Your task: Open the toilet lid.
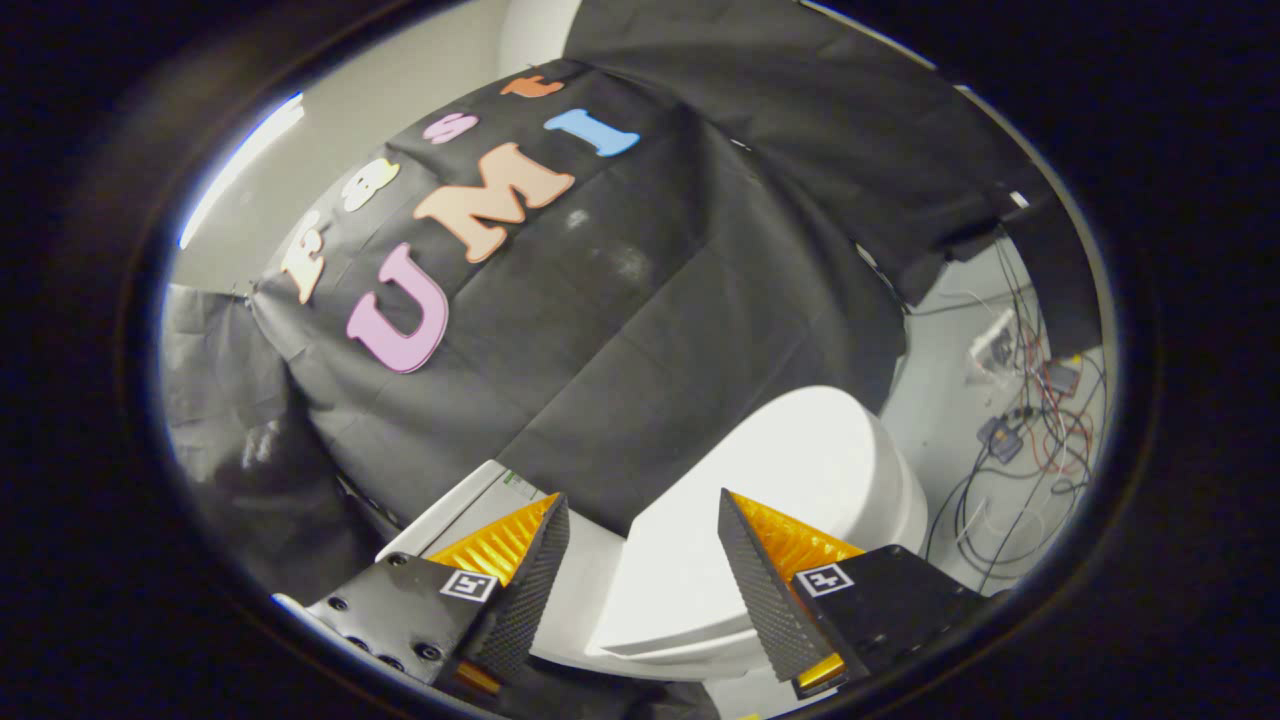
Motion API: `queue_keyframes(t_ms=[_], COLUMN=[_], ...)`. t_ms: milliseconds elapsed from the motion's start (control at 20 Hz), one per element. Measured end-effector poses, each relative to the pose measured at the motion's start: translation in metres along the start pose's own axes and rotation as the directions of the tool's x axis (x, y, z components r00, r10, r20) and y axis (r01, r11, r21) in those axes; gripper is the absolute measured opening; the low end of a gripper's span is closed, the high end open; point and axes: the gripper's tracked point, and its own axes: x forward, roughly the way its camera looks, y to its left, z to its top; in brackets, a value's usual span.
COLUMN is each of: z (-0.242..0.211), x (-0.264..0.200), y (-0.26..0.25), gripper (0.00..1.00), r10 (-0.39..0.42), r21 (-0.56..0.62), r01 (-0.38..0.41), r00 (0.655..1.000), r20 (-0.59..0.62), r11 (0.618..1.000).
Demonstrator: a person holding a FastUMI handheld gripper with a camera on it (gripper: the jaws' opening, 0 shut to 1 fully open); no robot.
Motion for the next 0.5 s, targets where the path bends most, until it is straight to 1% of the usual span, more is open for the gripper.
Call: queue_keyframes(t_ms=[100,250,400,500], z=[-0.015,-0.03,-0.04,-0.046], x=[-0.005,-0.014,-0.022,-0.026], y=[-0.018,-0.045,-0.074,-0.093], gripper=[0.93,0.93,0.93,0.93], r10=[-0.058,-0.143,-0.23,-0.288], r21=[0.05,0.119,0.212,0.271], r01=[0.059,0.144,0.226,0.278], r00=[0.998,0.99,0.973,0.958], r20=[-0.01,-0.012,-0.006,-0.004], r11=[0.997,0.982,0.951,0.922])
